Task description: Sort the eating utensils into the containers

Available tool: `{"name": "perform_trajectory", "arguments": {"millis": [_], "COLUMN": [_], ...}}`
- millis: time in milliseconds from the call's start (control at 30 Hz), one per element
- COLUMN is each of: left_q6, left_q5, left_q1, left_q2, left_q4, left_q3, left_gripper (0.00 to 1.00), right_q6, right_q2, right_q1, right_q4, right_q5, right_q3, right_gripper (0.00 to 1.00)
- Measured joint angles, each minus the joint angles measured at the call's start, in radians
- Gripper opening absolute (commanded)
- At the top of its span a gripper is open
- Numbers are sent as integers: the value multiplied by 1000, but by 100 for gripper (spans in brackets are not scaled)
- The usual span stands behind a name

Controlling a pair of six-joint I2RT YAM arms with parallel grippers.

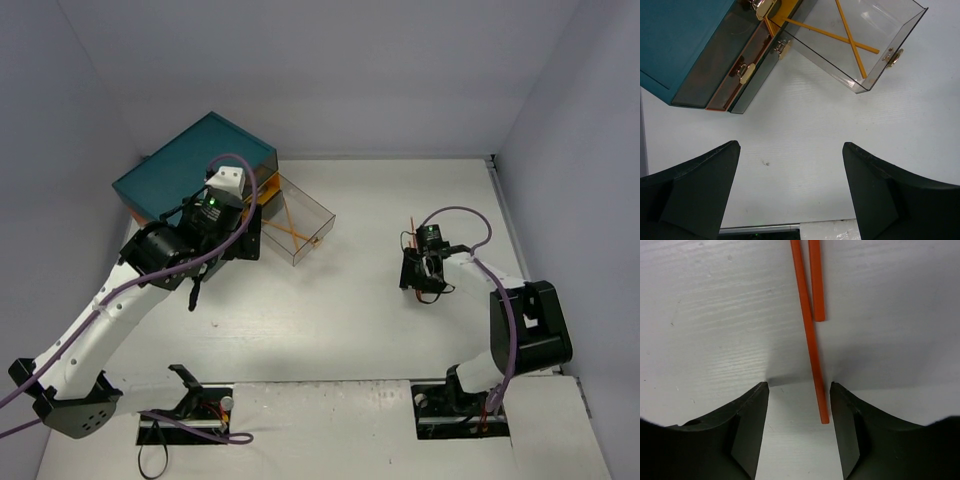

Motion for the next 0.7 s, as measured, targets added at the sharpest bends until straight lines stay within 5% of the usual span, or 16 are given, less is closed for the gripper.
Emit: {"name": "perform_trajectory", "arguments": {"millis": [167, 467, 700], "left_q6": [-6, -20, -26], "left_q5": [-1, -4, -4], "left_q1": [0, 3, 6], "left_q2": [-17, -51, -50], "left_q4": [0, -1, -1], "left_q3": [-12, -47, -61], "left_gripper": [81, 81, 81], "right_q6": [-31, -71, -81], "right_q2": [48, 98, -56], "right_q1": [0, 3, 86], "right_q4": [43, 72, 23], "right_q5": [-46, -160, -203], "right_q3": [31, 86, 250], "right_gripper": [1, 0, 0]}}
